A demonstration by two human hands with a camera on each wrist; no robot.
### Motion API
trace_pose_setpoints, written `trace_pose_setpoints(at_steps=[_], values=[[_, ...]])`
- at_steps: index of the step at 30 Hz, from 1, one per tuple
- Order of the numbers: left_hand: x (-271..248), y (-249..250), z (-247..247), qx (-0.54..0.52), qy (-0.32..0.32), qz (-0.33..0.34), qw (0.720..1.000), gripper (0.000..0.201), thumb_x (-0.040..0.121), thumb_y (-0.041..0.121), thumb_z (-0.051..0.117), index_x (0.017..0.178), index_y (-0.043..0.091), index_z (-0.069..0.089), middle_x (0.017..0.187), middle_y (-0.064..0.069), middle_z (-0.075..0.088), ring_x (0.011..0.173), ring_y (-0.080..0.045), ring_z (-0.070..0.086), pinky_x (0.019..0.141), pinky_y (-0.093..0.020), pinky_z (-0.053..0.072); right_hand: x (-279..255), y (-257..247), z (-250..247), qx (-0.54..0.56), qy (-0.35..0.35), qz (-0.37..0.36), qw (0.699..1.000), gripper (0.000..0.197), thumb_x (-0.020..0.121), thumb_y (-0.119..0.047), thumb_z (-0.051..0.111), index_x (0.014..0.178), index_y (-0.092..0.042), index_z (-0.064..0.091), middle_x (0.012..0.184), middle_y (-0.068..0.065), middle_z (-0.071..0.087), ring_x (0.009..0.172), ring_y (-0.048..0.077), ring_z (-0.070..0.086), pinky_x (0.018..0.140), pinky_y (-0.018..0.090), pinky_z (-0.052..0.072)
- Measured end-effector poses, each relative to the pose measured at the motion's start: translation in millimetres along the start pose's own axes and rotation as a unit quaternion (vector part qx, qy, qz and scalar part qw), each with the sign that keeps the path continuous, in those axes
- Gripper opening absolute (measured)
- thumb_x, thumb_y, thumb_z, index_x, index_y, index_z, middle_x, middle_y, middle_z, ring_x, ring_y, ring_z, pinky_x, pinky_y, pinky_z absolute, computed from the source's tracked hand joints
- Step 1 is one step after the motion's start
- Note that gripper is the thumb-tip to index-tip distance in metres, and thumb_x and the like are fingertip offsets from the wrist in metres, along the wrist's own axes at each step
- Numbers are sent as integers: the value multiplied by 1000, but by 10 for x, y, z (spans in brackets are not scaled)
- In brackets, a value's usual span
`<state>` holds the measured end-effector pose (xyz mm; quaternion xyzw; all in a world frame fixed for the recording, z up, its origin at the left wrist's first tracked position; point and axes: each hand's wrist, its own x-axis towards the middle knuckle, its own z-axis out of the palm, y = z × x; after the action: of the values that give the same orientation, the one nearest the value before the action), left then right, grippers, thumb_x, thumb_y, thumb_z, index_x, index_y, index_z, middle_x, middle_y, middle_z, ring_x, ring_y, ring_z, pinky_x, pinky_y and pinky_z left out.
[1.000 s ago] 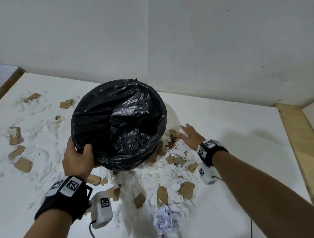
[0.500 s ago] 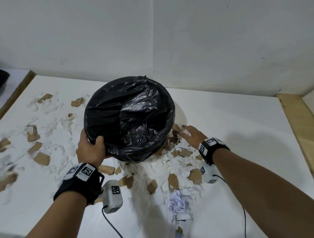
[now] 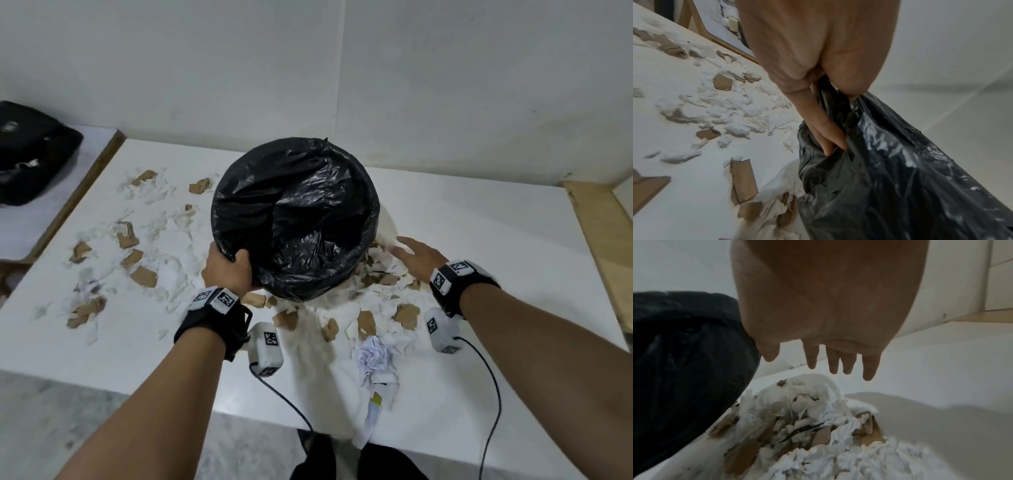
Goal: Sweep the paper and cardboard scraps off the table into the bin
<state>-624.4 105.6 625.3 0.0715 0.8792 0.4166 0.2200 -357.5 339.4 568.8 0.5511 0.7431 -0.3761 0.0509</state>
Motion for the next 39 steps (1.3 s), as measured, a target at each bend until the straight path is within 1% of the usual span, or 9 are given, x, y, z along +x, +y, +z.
trace_pose_setpoints(at_steps=[4,7,10,14,17,19,21,25,39], values=[[-279,14,-116,6,9,-26,1000,34,101,24,55,127,3,60,125,-24,67,116,-45,61,84,-38,39,-190,13,-44,19,-19,11,1000,65,90,-69,45,147,-39,38,158,1,34,137,27,43,107,36,35],[-567,-67,-212,-5,18,-37,999,36,101,24,54,133,8,54,127,-24,66,117,-46,62,94,-45,50,-376,57,-86,15,-39,-8,999,66,88,-70,47,145,-37,42,155,-1,37,127,24,54,87,25,44],[-919,-210,-293,-21,42,-41,998,40,96,29,54,131,10,51,127,-24,65,113,-47,63,98,-54,54,-550,190,-120,-10,-65,-37,997,75,80,-80,44,141,-38,48,154,-3,40,130,24,51,109,37,36],[-1568,-470,-340,-37,81,-49,995,35,103,16,51,135,2,52,128,-21,62,116,-44,59,69,-39,47,-931,396,-159,-51,-84,-73,992,95,62,-88,35,139,-36,53,152,-2,44,138,25,41,116,42,29],[-2050,-741,-396,-45,104,-53,992,32,102,17,51,131,4,54,128,-23,64,117,-45,60,86,-44,49,-1239,523,-130,-74,-95,-104,987,75,81,-78,39,141,-34,51,154,-2,40,140,25,38,114,38,28],[-2332,-952,-418,-63,107,-76,989,26,103,18,51,126,6,52,117,-16,62,108,-41,60,78,-38,50,-1366,636,-85,-93,-106,-118,983,61,91,-67,41,142,-33,50,156,-1,38,142,25,36,113,37,26],[-2568,-1159,-463,-75,118,-87,986,28,103,18,51,129,6,53,114,-13,60,108,-37,60,76,-34,46,-1511,715,-7,-97,-110,-136,980,64,89,-70,41,141,-33,51,156,-2,38,142,25,36,115,40,26],[-2968,-1536,-574,-76,141,-101,982,39,98,21,53,135,12,58,126,-16,69,118,-42,63,97,-44,51,-1794,841,194,-110,-124,-153,974,67,90,-68,42,146,-31,45,159,-4,32,145,24,30,119,42,22],[-4412,-2776,-996,-80,170,-176,966,40,99,21,55,136,6,55,134,-27,64,122,-48,60,102,-48,50,-3023,1187,807,-183,-145,-201,951,67,93,-67,39,145,-26,46,156,0,38,142,25,36,115,41,27]])
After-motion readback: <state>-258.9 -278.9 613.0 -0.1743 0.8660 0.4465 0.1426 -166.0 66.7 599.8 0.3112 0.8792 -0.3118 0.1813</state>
